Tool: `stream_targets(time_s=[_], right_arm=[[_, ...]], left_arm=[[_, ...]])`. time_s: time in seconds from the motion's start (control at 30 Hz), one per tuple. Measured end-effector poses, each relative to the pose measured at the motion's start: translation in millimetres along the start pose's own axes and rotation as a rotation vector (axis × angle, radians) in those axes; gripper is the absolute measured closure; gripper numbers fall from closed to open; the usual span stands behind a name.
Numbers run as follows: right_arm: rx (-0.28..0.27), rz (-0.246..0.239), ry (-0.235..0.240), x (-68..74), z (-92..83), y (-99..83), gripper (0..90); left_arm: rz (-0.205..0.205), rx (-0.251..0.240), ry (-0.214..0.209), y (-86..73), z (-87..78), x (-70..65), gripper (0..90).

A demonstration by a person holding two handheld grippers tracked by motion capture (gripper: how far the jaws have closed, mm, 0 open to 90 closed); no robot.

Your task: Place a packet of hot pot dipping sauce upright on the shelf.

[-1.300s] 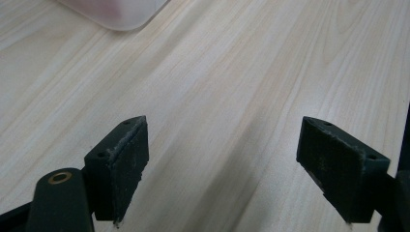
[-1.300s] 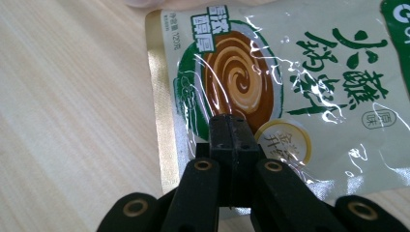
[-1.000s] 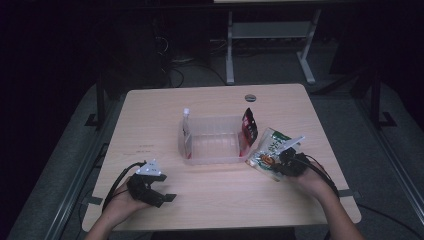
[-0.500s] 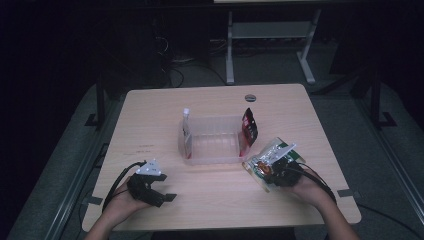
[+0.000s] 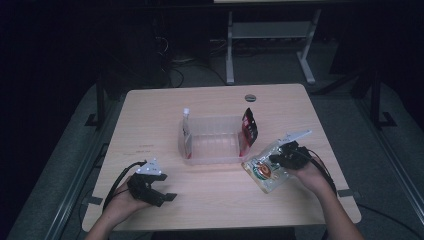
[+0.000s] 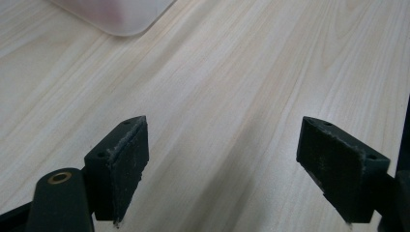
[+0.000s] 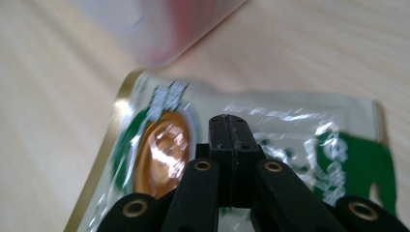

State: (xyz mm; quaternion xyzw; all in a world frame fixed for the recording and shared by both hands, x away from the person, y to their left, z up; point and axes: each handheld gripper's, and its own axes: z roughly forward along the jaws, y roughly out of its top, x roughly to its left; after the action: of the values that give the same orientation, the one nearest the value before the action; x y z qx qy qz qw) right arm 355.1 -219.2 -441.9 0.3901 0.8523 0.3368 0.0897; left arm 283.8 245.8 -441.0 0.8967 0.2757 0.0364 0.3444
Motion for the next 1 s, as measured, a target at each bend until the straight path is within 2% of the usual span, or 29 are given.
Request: stream_targets(time_s=[0.03, 0.07, 0.17, 0.23, 0.33, 0.4, 0.43, 0.47, 0.5, 0.6, 0.67, 0.73, 0.9, 1.0], right_arm=[[0.007, 0.005, -0.003, -3.1, 2.7, 2.3, 90.0], [0.021, -0.008, -0.023, -5.5, 5.6, 4.6, 90.0], [0.028, 0.003, -0.061, -13.1, 13.0, 9.9, 89.9], [0.032, 0.004, -0.075, -17.1, 18.7, 10.2, 89.9], [0.038, -0.009, -0.075, -18.9, 22.4, 9.2, 90.0], [0.051, -0.018, -0.074, -17.5, 23.8, 7.2, 90.0], [0.057, -0.024, -0.068, -16.7, 23.8, 6.3, 90.0], [0.063, -0.029, -0.058, -15.6, 23.6, 5.6, 90.0], [0.068, -0.032, -0.048, -14.5, 23.6, 4.9, 90.0], [0.089, -0.038, -0.015, -8.5, 22.9, 2.1, 90.0], [0.094, -0.037, -0.012, -3.9, 21.2, -0.5, 90.0], [0.105, -0.040, -0.001, 2.7, 19.0, -2.6, 90.0], [0.129, -0.080, 0.013, 25.6, 18.0, -4.8, 90.0], [0.135, -0.122, 0.028, 38.7, 18.0, -6.0, 90.0]], left_arm=[[-0.004, 0.000, -0.001, -0.1, 0.0, 0.1, 18.6], [-0.005, 0.000, 0.000, -0.1, 0.0, 0.1, 18.6], [-0.006, -0.007, 0.001, -0.7, -0.7, -0.3, 18.6], [0.007, 0.001, 0.004, -1.6, -1.9, 1.2, 18.6], [-0.015, -0.001, 0.002, -3.1, -1.9, 1.9, 18.6], [-0.014, -0.005, 0.004, -2.6, -2.1, 1.9, 18.6], [0.000, 0.005, 0.004, -2.2, -2.9, 2.3, 18.6], [-0.012, -0.009, 0.003, -2.2, -1.8, 0.8, 18.6], [0.000, -0.004, 0.003, -2.1, -1.8, 1.1, 18.6], [-0.006, 0.000, -0.004, -2.2, -1.2, 0.0, 18.6], [0.006, 0.004, 0.002, -1.7, -2.3, 0.9, 18.6], [-0.009, -0.006, 0.001, -2.0, -2.3, 0.2, 18.6], [0.003, 0.002, 0.000, -1.4, -2.3, 0.8, 18.6], [0.002, 0.001, -0.001, -1.4, -2.2, 0.3, 18.6]])
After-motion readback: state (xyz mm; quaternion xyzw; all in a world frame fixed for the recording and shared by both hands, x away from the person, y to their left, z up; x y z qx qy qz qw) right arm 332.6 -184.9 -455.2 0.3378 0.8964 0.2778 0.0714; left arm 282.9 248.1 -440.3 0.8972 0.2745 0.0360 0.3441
